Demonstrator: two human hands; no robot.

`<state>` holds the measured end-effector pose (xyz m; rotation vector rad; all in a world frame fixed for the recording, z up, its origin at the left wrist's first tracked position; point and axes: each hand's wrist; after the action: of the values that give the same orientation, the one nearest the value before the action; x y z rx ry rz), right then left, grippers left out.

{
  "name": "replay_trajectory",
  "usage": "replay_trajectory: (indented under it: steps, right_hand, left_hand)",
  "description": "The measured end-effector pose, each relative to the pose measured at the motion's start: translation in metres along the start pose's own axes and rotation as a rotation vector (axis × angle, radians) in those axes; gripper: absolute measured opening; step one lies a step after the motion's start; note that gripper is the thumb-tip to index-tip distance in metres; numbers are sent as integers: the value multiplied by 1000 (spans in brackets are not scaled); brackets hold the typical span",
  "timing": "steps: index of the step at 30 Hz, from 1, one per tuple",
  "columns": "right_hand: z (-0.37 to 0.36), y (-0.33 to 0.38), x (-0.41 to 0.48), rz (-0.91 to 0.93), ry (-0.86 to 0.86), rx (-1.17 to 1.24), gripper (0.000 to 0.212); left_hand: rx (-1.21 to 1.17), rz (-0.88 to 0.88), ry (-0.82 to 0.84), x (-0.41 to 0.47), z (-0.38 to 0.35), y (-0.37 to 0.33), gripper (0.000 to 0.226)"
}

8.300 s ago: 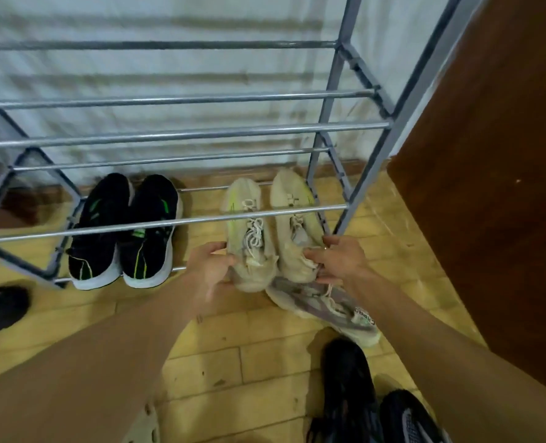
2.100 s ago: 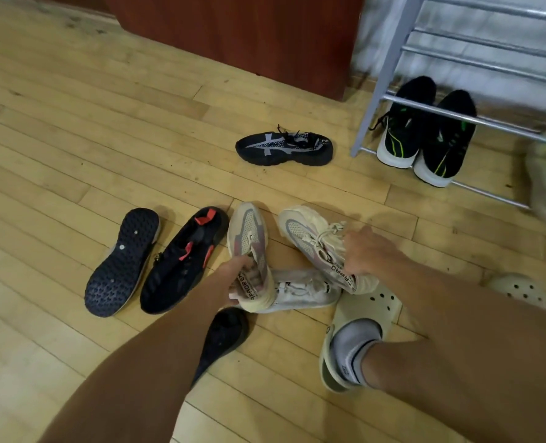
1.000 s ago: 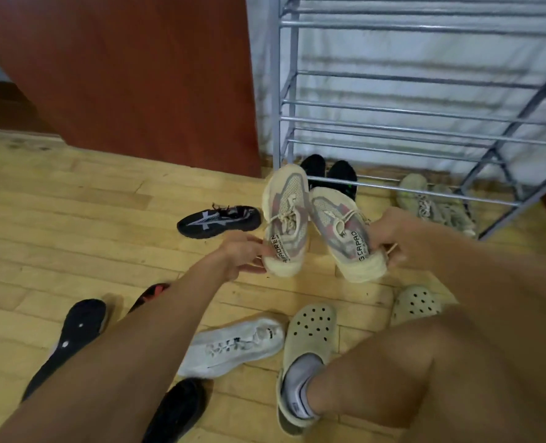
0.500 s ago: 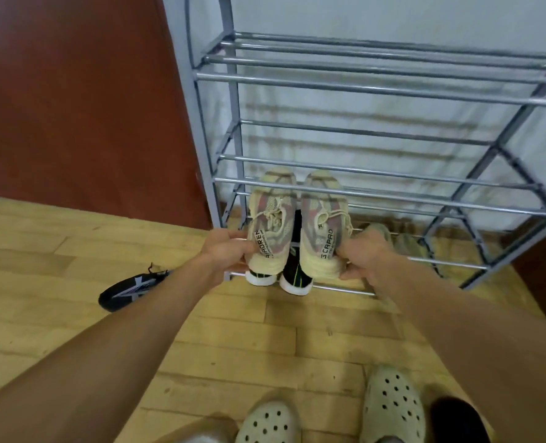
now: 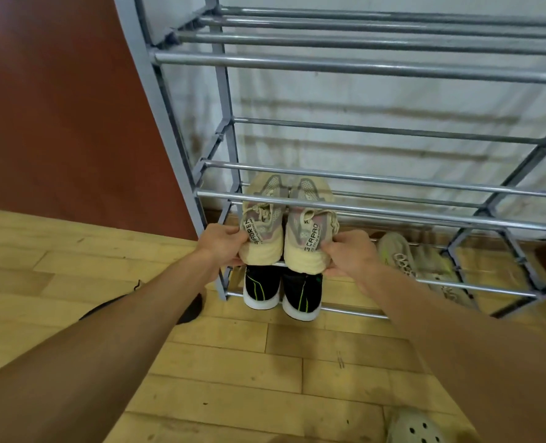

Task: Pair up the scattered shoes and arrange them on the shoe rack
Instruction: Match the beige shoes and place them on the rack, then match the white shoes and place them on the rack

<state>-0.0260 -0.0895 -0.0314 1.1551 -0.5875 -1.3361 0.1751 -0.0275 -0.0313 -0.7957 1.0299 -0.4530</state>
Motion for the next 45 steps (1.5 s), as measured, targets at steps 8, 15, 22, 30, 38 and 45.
replay_trajectory:
  steps: [8, 15, 22, 30, 38, 45]
  right_hand:
    - [-7, 25, -26, 93, 89, -420, 27]
    - [-28, 78, -110, 292, 263, -772, 55]
    - [-92, 102, -217, 484, 879, -968, 59]
    - [-130, 51, -267, 553, 985, -1018, 61]
    - [-115, -22, -254, 382, 950, -1016, 68]
    - [-122, -16, -228, 386, 987, -1050, 61]
  left_hand:
    - [189, -58, 25, -22, 8, 6, 24]
    - [256, -34, 86, -108, 66, 29, 29]
    - [361, -7, 103, -188, 139, 92, 34]
    - [515, 238, 127, -213, 164, 238, 36]
    - [792, 203, 179, -195, 130, 322, 70]
    - [1353, 48, 128, -165, 78, 359, 111]
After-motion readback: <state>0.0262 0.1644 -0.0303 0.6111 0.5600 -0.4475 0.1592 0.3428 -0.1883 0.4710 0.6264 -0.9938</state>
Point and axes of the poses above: each hand's wrist, its own x-axis towards the middle knuckle, its own z-axis out of the back of the hand, y = z × x, and after that the axes turned 11 degrees about z, right-handed
